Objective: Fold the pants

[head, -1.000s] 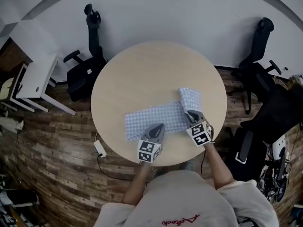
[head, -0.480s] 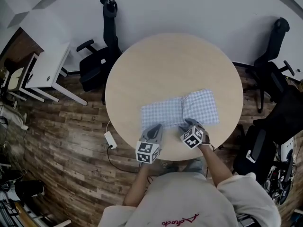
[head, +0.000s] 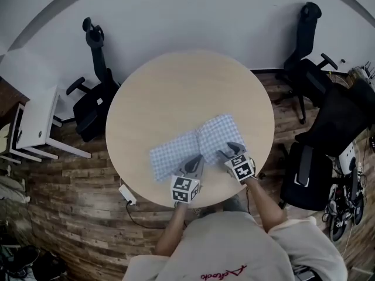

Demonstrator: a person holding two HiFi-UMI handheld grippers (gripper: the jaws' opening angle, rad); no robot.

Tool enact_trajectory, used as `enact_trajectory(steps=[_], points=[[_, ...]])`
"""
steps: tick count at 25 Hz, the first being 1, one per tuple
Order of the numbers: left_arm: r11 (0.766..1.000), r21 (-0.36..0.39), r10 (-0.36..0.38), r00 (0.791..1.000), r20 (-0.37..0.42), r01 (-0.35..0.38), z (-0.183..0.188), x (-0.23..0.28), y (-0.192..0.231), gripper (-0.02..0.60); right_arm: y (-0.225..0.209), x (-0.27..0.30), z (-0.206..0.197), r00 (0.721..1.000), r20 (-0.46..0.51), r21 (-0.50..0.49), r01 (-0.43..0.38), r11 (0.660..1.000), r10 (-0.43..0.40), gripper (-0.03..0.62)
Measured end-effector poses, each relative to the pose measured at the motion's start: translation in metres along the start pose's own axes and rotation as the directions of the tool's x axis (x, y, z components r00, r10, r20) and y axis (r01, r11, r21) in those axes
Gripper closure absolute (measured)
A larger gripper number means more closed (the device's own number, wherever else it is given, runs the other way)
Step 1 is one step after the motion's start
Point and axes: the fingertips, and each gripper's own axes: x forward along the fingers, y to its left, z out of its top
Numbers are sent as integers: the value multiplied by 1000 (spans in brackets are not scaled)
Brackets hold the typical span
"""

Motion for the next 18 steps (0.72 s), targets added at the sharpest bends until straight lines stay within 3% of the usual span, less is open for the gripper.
enact_trajectory(steps=[4,8,18], points=[[999,12,-31,1000,-6,31,13,29,-19,545,-61,-15,-15,997,4,133,73,988,-75,396],[1000,10,-28,999,-30,28,14,52,-27,544,-99,-16,-32,994,18,297,94,950,-104,396],[1000,5,11,997,-77,-11,15,91,-33,545,-120,11,-63,1000,-22,442,14,897,-5,396]])
